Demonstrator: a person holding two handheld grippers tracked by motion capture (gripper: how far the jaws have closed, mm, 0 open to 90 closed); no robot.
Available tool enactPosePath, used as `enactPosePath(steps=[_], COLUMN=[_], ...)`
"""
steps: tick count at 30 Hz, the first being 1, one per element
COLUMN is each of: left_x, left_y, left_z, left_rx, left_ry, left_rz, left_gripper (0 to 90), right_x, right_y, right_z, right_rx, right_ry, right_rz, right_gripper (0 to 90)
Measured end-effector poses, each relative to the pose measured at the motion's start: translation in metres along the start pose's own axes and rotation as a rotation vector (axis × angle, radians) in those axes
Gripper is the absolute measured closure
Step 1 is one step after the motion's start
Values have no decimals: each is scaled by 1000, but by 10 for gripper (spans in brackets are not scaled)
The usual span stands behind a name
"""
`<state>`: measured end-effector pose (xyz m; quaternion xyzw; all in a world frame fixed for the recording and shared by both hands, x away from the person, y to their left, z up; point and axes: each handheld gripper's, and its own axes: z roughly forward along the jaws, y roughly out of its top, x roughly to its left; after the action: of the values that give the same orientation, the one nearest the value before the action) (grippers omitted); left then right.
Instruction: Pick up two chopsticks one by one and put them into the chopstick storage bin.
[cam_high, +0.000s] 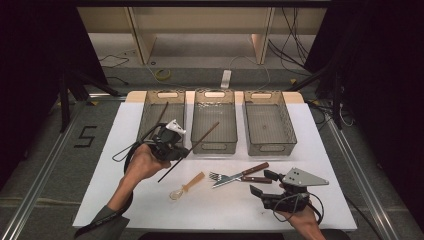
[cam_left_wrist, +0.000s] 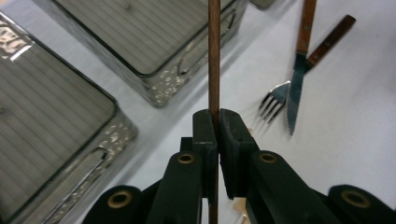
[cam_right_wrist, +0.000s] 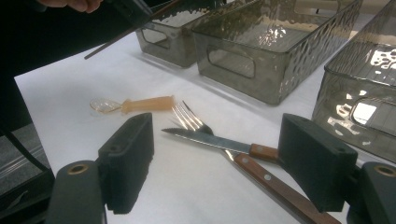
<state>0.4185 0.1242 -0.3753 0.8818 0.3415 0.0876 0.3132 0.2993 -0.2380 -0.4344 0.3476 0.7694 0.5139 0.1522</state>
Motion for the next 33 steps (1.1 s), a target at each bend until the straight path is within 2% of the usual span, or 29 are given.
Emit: enactPosePath(steps=[3,6,11,15,23,33], left_x=[10,20,48,68,95,120], left_y=[4,9,18,22,31,34], left_z=[-4,-8,-23,-31,-40,-35], left_rx=[-25,-44,-95,-117,-128,-141], left_ry=[12,42,74,96,151,218], left_rz=[-23,-46,-107,-155,-195,-243], left_gripper=[849,849,849,849,849,849], right_x=[0,-1,0,0,-1,-1], right_y=[0,0,0,0,0,-1], right_z=[0,0,0,0,1,1], right_rx=[0,-1,-2,0,0,0], right_ry=[1,0,1,3,2,4], right_rz=[1,2,2,2,2,6], right_gripper=[278,278,278,278,278,278])
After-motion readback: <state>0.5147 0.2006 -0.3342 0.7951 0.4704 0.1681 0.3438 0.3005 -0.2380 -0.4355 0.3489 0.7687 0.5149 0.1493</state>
